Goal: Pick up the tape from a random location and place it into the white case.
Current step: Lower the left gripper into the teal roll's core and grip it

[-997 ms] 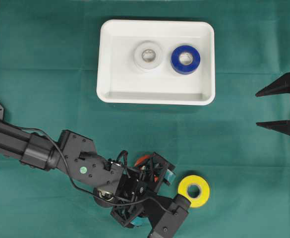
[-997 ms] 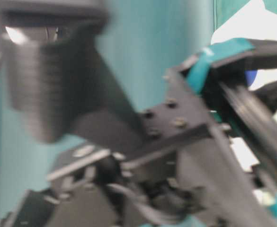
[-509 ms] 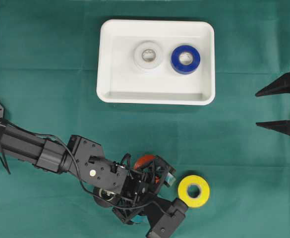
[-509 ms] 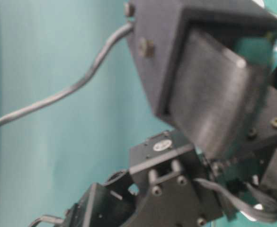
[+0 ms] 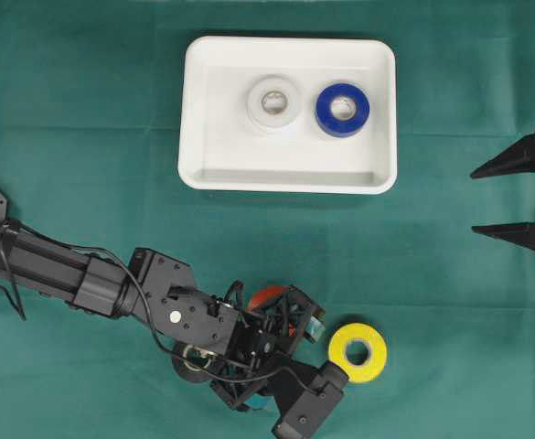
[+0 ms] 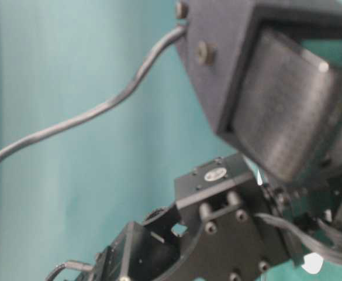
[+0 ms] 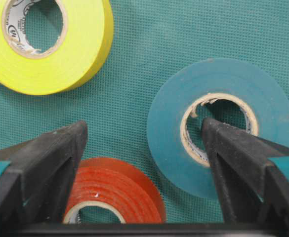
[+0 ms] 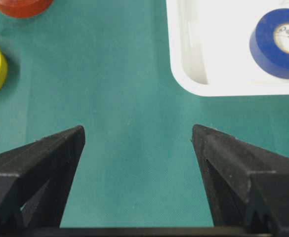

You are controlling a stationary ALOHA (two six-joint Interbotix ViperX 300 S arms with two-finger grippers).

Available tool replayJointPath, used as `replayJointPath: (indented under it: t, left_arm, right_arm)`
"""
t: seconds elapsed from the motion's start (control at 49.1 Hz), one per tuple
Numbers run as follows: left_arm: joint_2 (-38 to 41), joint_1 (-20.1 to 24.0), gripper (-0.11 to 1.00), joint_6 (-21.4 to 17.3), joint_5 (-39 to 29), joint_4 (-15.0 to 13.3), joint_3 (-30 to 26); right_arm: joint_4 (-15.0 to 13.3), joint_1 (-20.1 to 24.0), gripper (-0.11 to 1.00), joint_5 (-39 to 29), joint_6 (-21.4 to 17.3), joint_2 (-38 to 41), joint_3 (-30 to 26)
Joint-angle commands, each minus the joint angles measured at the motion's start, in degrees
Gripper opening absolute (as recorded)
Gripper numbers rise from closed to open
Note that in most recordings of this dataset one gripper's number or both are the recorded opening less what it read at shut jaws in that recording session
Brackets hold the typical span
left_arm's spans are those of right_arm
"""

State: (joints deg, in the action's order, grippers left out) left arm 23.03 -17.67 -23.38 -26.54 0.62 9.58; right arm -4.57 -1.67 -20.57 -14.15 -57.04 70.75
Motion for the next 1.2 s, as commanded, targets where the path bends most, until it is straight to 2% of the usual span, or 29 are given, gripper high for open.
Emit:
replayJointPath:
  t: [0.0,0.061,0.203,0.244,0.814,1.18]
  left_arm:
    - [-1.0,0.1,0.83,-0.1,0.2,0.0,-0.6]
    - [-1.0,0.0,0.7,0.0,0.0,-0.2,-0.5]
    - [-1.0,-0.4,0.28,0.2,-0.1,-0.4,-0.4]
    - [-1.0,-0.5,0.2,0.3,-0.1,-0.4,-0.5]
    - [-1.5,-0.5,0.2,2.5,-0.4,-0.5,-0.6]
    - [-5.8,-0.5,0.2,2.6,-5.5,-0.6,-1.9]
  right_arm:
    - [-0.1,0.1,0.83,0.3,0.2,0.6,-1.1]
    - [-0.1,0.2,0.83,0.3,0.1,0.6,-1.1]
    - [-0.1,0.2,0.83,0.3,0.1,0.6,-1.1]
    - [-0.1,0.1,0.83,0.3,0.1,0.6,-1.1]
    - [-0.1,0.1,0.83,0.3,0.1,0.6,-1.1]
    - [-0.1,0.1,0.83,0.3,0.1,0.6,-1.1]
